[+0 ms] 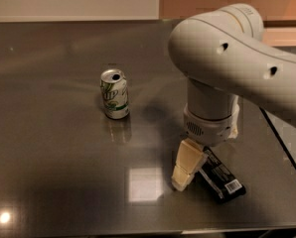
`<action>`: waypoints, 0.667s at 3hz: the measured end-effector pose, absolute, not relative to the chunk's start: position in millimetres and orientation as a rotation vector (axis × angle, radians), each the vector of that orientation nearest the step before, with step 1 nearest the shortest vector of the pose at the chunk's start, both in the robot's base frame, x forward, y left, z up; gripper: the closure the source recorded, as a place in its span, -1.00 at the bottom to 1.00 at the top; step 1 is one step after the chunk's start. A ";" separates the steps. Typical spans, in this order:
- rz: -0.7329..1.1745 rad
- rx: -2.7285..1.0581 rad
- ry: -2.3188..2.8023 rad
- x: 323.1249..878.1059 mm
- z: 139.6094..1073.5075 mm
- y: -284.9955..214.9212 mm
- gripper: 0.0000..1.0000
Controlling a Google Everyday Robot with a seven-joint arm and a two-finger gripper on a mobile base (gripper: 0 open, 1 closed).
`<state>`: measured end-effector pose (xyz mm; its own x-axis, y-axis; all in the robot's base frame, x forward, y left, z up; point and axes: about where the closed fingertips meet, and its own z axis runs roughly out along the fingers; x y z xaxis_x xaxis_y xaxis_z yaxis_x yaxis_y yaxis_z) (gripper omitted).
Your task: Move rxbar chocolate near 7up can
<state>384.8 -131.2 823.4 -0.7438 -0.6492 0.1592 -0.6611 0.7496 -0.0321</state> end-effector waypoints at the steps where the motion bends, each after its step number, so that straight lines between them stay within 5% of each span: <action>1: 0.142 1.024 -2.783 385.0 811.5 -134.4 -0.65; 2: 0.126 1.005 -2.781 387.0 810.2 -137.1 -0.17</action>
Offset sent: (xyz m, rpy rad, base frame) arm -0.0014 -0.0160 -0.0121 -0.0221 0.0902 -0.0535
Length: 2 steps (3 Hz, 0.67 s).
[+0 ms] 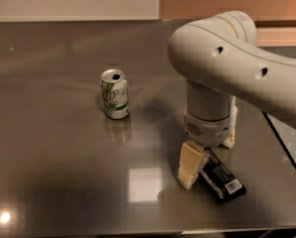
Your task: Move rxbar chocolate near 7up can
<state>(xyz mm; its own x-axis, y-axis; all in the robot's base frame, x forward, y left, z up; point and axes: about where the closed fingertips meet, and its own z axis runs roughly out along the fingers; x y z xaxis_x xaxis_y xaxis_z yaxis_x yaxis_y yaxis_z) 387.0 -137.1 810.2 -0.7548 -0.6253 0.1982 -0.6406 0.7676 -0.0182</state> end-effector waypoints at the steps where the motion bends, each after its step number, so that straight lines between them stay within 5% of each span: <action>1: 0.126 1.005 -2.782 387.0 820.3 -137.1 0.45; 2: 0.126 1.005 -2.782 387.0 826.8 -137.1 0.99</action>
Offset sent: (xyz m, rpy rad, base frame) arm 0.0330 0.0003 0.0569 0.0617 -0.0844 0.0027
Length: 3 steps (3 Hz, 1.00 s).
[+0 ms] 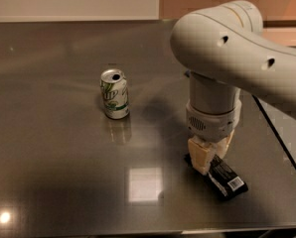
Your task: Move rxbar chocolate near 7up can
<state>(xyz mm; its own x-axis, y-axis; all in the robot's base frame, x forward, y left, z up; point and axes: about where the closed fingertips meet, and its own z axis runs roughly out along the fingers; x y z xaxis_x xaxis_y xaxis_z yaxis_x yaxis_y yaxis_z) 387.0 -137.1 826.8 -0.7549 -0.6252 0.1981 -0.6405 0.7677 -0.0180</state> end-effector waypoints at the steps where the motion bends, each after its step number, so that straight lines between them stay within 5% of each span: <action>1: 0.086 1.046 -2.886 419.4 853.5 -132.1 1.00; 3: 0.056 1.190 -2.959 485.1 887.1 -111.7 1.00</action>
Offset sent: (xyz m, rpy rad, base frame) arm 0.1905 0.0515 0.1145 0.2029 -0.3061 0.1877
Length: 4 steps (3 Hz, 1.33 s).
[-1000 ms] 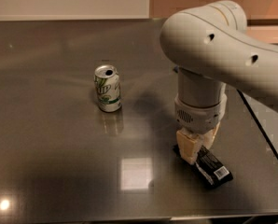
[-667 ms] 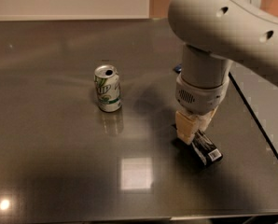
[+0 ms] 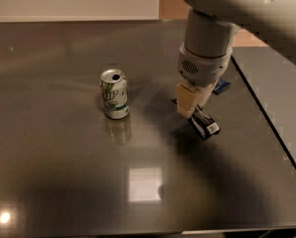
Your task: Move rxbar chocolate near 7up can
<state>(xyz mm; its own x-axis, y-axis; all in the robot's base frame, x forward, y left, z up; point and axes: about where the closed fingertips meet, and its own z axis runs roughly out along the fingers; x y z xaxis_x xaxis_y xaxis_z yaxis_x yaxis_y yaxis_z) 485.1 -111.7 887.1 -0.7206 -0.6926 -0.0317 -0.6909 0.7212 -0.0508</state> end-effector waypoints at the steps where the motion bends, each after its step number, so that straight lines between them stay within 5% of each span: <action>1: -0.019 -1.216 2.750 539.0 910.8 -88.8 1.00; 2: 0.021 -1.264 2.691 568.7 917.2 -68.7 1.00; 4: 0.102 -1.345 2.657 580.4 907.5 -33.9 0.19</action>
Offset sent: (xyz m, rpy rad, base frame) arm 0.1097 0.0602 0.0369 0.1094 -0.0755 0.1698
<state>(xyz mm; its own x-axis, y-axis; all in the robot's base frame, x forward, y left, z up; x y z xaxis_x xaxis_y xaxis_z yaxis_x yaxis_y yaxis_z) 580.4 -33.9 907.5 -0.5824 -0.7940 -0.1742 -0.8050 0.5931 -0.0121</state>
